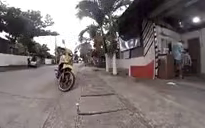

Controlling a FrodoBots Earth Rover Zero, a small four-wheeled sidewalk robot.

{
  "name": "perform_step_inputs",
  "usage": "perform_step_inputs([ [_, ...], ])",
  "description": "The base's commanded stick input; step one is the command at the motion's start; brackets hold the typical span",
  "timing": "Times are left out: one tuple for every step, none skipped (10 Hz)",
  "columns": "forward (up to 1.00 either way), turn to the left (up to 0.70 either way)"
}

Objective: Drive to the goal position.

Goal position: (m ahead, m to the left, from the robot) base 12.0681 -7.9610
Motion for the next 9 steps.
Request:
perform_step_inputs([
  [0.00,-0.45],
  [0.00,-0.45],
  [0.00,-0.45],
  [0.00,-0.45],
  [0.00,-0.45],
  [0.00,-0.41],
  [0.05,0.00],
  [0.59,0.00],
  [0.70,0.00],
])
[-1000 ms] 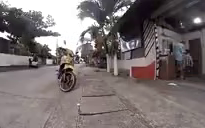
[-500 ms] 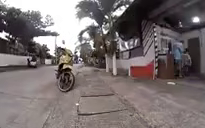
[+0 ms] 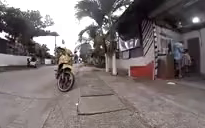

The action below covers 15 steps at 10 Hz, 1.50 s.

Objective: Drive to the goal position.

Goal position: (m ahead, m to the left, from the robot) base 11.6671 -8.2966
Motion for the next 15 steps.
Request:
perform_step_inputs([
  [0.70,0.00],
  [0.70,0.00],
  [0.70,0.00],
  [0.70,0.00],
  [0.70,0.00],
  [0.70,0.00],
  [0.70,0.00],
  [0.70,0.00],
  [0.01,0.00],
  [0.00,0.00],
  [0.00,0.00],
  [0.00,0.00],
  [0.00,0.00],
  [0.00,0.00],
  [0.00,0.00],
])
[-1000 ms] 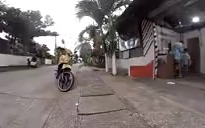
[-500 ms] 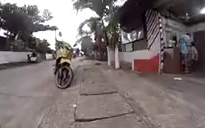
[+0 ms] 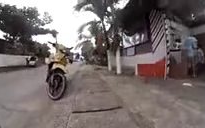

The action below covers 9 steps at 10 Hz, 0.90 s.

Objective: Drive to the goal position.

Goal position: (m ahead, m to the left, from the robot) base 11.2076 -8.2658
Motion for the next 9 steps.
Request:
perform_step_inputs([
  [0.00,0.00],
  [0.00,0.00],
  [0.00,-0.32],
  [0.00,-0.45],
  [0.00,-0.45],
  [0.00,-0.45],
  [0.00,-0.45],
  [0.00,-0.45],
  [0.00,-0.45],
])
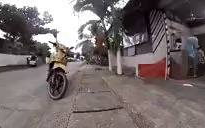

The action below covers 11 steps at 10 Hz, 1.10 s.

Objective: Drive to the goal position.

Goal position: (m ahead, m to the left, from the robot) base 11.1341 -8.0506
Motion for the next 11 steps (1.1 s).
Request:
perform_step_inputs([
  [0.00,-0.45],
  [0.00,-0.45],
  [0.00,-0.45],
  [0.00,-0.45],
  [0.00,-0.45],
  [0.00,-0.45],
  [0.00,-0.45],
  [0.00,-0.45],
  [0.00,-0.45],
  [0.00,-0.45],
  [0.00,-0.45],
])
